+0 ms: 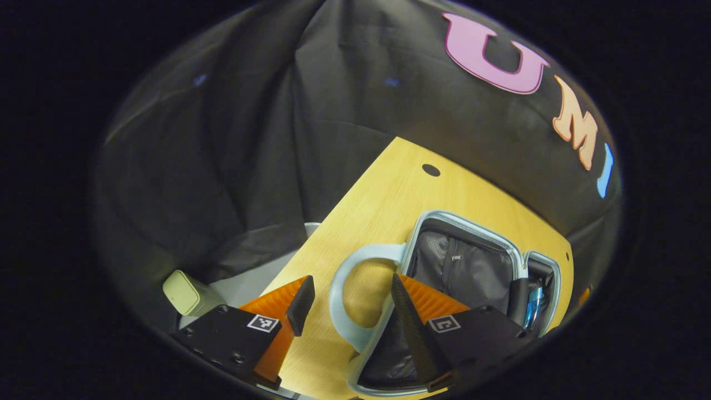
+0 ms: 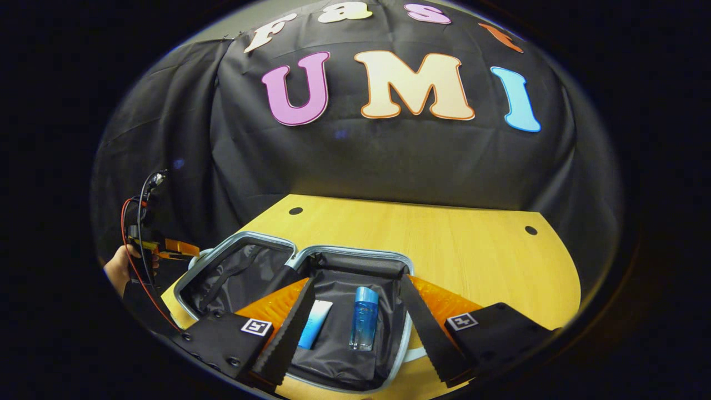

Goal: First open the suitcase, pack the skin care products into it, and then close the suitcase.

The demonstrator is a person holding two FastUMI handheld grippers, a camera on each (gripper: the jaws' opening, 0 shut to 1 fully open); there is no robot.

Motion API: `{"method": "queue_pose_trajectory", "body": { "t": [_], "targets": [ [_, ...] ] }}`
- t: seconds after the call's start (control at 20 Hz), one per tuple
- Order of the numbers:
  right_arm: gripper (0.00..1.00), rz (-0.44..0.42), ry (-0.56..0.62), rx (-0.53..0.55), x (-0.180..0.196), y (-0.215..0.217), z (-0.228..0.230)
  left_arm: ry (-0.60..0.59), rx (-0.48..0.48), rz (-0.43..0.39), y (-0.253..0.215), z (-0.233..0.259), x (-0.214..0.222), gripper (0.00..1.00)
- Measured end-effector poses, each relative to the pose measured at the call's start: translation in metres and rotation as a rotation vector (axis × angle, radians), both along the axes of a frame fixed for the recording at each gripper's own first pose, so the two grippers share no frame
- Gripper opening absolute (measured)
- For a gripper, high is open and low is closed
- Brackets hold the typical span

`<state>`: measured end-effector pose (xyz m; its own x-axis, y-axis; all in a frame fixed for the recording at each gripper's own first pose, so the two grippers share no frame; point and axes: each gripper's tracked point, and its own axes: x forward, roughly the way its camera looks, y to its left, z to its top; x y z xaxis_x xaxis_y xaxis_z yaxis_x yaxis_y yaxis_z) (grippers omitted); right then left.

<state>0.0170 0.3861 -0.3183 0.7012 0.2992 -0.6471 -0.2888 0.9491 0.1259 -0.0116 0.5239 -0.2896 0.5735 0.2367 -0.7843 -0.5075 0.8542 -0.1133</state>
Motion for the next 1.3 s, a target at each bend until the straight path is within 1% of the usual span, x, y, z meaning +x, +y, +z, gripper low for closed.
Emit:
{"method": "queue_pose_trajectory", "body": {
  "t": [0.05, 0.1, 0.15, 0.2, 0.25, 0.35, 0.45, 0.55, 0.65, 0.7, 0.75, 0.85, 0.9, 0.95, 1.1, 1.3],
  "targets": [
    [0.98, -0.003, 0.001, -0.004, 0.0, -0.001, 0.0, 0.025, 0.005, 0.012, 0.006, -0.007, -0.003, 0.82],
    [0.98, -0.006, 0.0, -0.012, -0.001, -0.003, 0.0, 0.042, -0.003, 0.021, 0.008, -0.019, -0.003, 0.8],
    [0.98, -0.006, -0.003, -0.018, -0.001, -0.004, 0.002, 0.061, -0.017, 0.026, 0.008, -0.024, -0.004, 0.83],
    [0.93, -0.007, -0.005, -0.023, -0.002, -0.004, 0.002, 0.081, -0.028, 0.026, 0.008, -0.031, -0.005, 0.84],
    [0.98, -0.007, -0.003, -0.027, -0.002, -0.005, 0.002, 0.099, -0.04, 0.023, 0.008, -0.038, -0.005, 0.84],
    [0.98, -0.013, 0.001, -0.033, -0.003, -0.007, 0.001, 0.134, -0.068, 0.017, 0.009, -0.05, -0.007, 0.84],
    [0.98, -0.017, -0.001, -0.039, -0.003, -0.009, 0.003, 0.145, -0.092, 0.003, 0.01, -0.057, -0.007, 0.78],
    [0.98, -0.014, -0.005, -0.044, -0.004, -0.012, 0.005, 0.175, -0.112, 0.0, 0.003, -0.067, -0.006, 0.45],
    [0.98, -0.013, -0.015, -0.051, -0.005, -0.016, 0.006, 0.174, -0.08, -0.024, 0.002, -0.059, -0.005, 0.12],
    [0.94, -0.013, -0.019, -0.049, -0.005, -0.019, 0.008, 0.152, -0.061, -0.035, 0.002, -0.051, -0.001, 0.1],
    [0.98, -0.016, -0.023, -0.045, -0.004, -0.02, 0.009, 0.148, -0.053, -0.051, -0.003, -0.045, -0.001, 0.08],
    [0.98, -0.019, -0.03, -0.032, -0.004, -0.023, 0.013, 0.128, -0.001, -0.065, -0.001, -0.025, 0.001, 0.04],
    [0.94, -0.016, -0.035, -0.024, -0.004, -0.024, 0.016, 0.102, 0.026, -0.075, -0.002, -0.01, 0.003, 0.03],
    [0.98, -0.008, -0.044, -0.018, -0.004, -0.025, 0.018, 0.078, 0.05, -0.089, -0.004, 0.004, 0.003, 0.03],
    [0.98, 0.036, -0.068, -0.004, -0.005, -0.029, 0.025, 0.011, 0.126, -0.118, -0.016, 0.053, 0.007, 0.0],
    [0.98, 0.067, -0.094, 0.042, -0.008, -0.045, 0.04, -0.058, 0.206, -0.155, -0.049, 0.098, 0.017, 0.0]
  ]
}}
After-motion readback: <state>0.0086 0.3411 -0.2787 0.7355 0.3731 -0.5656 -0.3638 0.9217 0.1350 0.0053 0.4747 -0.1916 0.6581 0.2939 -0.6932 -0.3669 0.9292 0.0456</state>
